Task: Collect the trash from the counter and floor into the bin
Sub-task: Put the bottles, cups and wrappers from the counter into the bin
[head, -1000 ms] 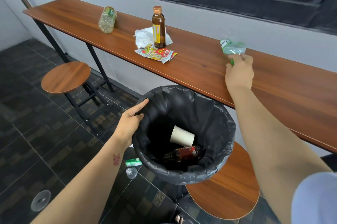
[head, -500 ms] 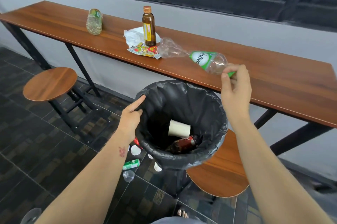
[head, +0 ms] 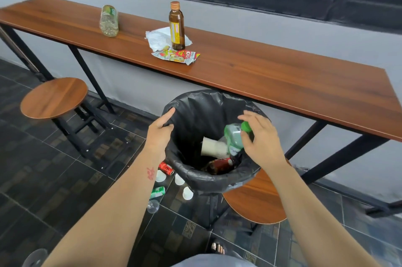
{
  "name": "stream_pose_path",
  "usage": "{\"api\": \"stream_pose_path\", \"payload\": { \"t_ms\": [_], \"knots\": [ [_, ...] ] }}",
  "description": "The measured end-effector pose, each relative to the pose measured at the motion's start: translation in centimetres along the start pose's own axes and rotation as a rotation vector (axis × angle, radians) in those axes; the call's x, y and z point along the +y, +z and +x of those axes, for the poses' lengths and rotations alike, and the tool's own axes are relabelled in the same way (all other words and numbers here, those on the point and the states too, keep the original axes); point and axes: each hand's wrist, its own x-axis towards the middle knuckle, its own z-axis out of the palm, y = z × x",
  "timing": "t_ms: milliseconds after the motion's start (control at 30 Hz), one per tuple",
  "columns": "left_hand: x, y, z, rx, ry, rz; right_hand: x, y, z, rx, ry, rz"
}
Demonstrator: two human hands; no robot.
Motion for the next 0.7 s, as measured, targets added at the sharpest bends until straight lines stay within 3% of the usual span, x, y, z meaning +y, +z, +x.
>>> {"api": "stream_pose_path", "payload": {
  "t_ms": [100, 167, 367, 700],
  "knots": [
    [-0.1, -0.1, 0.0, 0.0, 0.008, 0.014, 0.4, -0.3, 0.5, -0.086, 0.084, -0.18],
    [-0.2, -0.1, 0.0, -0.003, 0.007, 0.006, 0.9, -0.1, 0.6, -0.168, 0.193, -0.152],
    [-0.5, -0.3, 0.2, 0.005, 0.007, 0.011, 1.4, -0.2, 0.7, -0.173, 0.456, 0.411],
    [-1.4, -5.1, 1.5, 0.067, -0.003, -0.095, -3.2, 3.0, 2.8, -0.115, 0.444, 0.524]
  ]
}}
